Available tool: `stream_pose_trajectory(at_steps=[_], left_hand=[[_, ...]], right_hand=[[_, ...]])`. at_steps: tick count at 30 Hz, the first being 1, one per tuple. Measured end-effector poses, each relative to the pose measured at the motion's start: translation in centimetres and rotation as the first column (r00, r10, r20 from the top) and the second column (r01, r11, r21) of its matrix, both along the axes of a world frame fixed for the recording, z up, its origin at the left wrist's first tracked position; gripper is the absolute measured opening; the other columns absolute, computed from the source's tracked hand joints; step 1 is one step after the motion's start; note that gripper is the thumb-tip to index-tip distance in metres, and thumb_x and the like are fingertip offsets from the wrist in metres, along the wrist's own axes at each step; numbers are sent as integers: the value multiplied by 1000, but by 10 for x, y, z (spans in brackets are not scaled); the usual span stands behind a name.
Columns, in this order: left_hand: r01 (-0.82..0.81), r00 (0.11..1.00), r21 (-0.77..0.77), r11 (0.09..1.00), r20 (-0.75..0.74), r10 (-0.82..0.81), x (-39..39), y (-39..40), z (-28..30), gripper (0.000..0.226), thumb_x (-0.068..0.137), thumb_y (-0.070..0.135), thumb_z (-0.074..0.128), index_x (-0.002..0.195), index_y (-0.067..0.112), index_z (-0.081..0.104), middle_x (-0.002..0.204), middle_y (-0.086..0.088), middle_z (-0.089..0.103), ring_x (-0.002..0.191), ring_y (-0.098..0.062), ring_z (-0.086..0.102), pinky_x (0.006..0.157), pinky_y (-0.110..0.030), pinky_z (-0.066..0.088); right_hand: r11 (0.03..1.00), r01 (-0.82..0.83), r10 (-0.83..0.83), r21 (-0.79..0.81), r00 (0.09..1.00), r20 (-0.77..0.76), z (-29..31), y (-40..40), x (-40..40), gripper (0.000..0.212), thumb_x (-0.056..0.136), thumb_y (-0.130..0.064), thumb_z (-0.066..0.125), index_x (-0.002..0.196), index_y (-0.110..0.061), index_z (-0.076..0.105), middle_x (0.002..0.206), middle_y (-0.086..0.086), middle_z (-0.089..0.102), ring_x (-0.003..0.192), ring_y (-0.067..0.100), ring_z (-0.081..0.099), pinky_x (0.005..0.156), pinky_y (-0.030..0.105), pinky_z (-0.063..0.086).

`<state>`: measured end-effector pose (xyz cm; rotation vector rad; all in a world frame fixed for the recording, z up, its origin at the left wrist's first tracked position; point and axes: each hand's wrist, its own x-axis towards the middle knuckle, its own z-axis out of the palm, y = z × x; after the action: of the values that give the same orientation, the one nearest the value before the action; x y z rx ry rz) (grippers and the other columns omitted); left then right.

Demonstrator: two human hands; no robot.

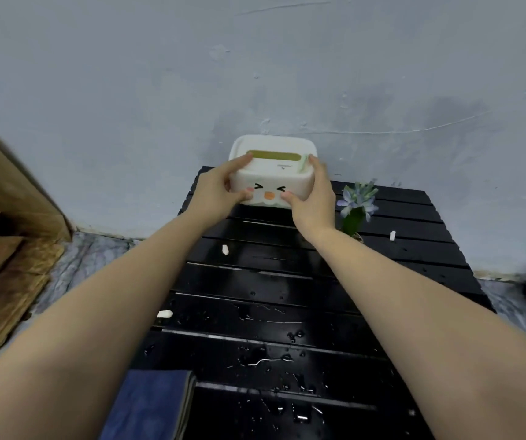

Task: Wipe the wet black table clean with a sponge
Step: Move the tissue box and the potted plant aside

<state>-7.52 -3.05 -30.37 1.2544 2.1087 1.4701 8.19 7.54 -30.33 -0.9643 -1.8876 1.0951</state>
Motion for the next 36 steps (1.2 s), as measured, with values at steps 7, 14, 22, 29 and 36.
stream_pose_trajectory(at_steps=[7,14,22,29,36], left_hand=[[-12,1000,-21,1000,2,12,-7,18,-28,70,76,8,77,133,40,53,119,6,61,100,-10,59,98,-31,50],[-3,997,-76,997,-71,-2,-8,20,-32,71,82,13,71,141,40,42,124,7,55,110,-15,53,103,-36,45],[-238,936,-125,963,-295,193,8,6,-22,80,84,0,50,152,26,16,157,-11,24,138,-34,26,111,-43,28],[-258,910,158,953,-292,295,47,-25,-18,39,83,10,52,121,19,52,116,3,57,104,-19,52,87,-37,48],[28,932,-30,999,-361,-37,90,-20,-38,28,85,16,59,111,24,57,108,6,60,102,-16,55,84,-41,52]], right_hand=[[997,32,-28,-75,999,43,-18,17,-11,81,81,-4,76,148,-24,35,142,-2,49,119,9,46,92,11,33],[999,32,-31,-5,994,100,-26,15,-15,87,86,-7,70,154,-25,20,157,-1,29,138,15,35,108,21,29],[955,-92,34,282,978,205,-9,-32,-6,88,93,-15,62,157,-22,2,160,6,-30,151,19,-10,114,20,26],[823,-247,176,511,967,184,-19,-88,55,48,96,-10,57,143,-9,46,160,12,20,146,25,27,116,24,29],[736,-76,-170,673,941,292,-31,-73,122,23,87,-12,63,110,-13,68,98,7,49,88,24,47,70,40,46]])
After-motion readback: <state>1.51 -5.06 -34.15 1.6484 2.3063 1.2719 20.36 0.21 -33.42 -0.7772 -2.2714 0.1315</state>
